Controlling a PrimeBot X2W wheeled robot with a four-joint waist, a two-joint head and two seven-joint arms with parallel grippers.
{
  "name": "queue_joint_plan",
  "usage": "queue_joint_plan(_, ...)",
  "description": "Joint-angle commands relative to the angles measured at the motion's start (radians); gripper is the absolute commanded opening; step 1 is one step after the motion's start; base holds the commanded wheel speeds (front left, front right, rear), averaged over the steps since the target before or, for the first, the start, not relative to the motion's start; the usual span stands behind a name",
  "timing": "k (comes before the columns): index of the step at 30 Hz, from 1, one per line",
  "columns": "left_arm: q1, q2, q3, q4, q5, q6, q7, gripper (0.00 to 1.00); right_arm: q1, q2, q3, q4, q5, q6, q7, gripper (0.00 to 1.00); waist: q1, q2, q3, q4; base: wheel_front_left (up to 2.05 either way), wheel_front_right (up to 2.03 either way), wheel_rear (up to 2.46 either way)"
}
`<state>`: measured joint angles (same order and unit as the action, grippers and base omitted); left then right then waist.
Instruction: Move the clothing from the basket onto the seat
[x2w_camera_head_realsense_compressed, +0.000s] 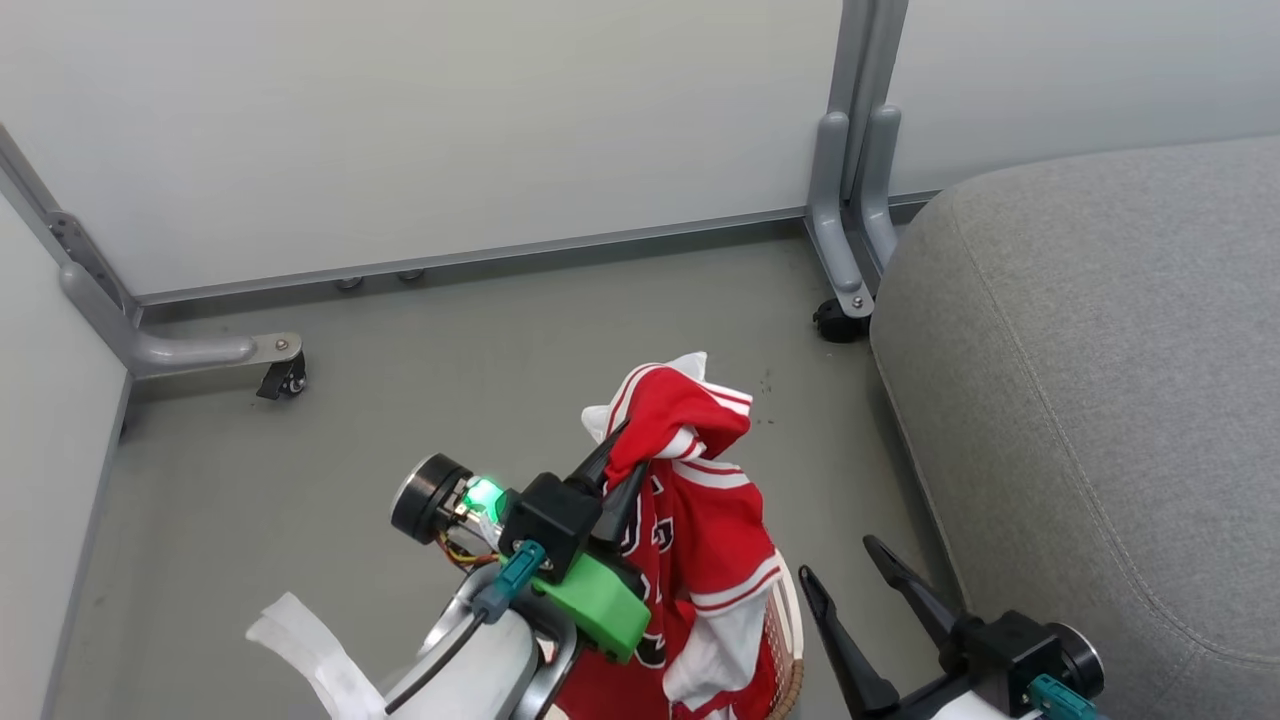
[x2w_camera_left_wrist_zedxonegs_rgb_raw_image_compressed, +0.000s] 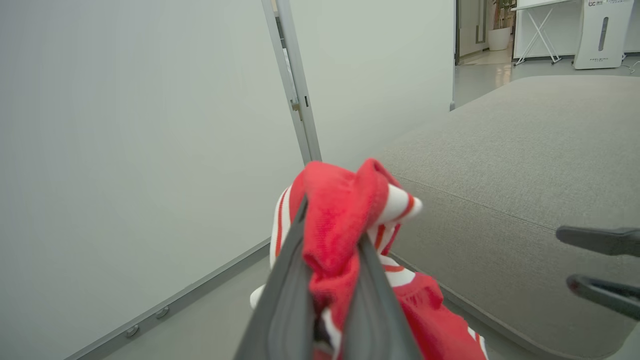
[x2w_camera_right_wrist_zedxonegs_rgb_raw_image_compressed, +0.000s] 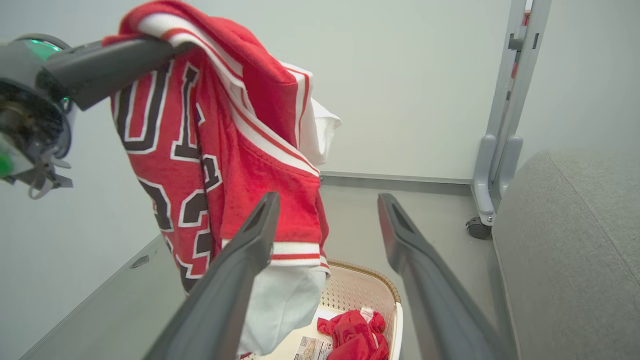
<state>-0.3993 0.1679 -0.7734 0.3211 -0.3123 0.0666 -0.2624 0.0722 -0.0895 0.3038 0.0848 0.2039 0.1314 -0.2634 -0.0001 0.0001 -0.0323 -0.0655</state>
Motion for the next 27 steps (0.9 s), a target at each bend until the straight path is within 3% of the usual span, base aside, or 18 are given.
queue_joint_plan(1, -0.025, -0.008, -0.002, -0.010, 0.004, -0.007, -0.003, 0.00, -0.014, -0.009, 0.020, 0.006, 0.010, -0.001, -0.002, 1.00, 0.0001, -0.0001, 0.005, 0.003, 0.00, 0.00, 0.00)
queue_joint_plan(8, -0.063, -0.032, -0.031, -0.042, 0.008, -0.029, 0.016, 0.00, -0.057, -0.033, 0.106, 0.024, 0.008, -0.001, -0.002, 1.00, 0.0001, -0.0001, 0.019, 0.010, 0.00, 0.00, 0.00)
queue_joint_plan(27, -0.116, -0.081, -0.139, -0.204, 0.015, -0.066, 0.101, 0.00, -0.147, 0.006, 0.094, 0.161, -0.062, -0.001, -0.002, 1.00, 0.0001, -0.0001, 0.031, 0.019, 0.00, 0.00, 0.00)
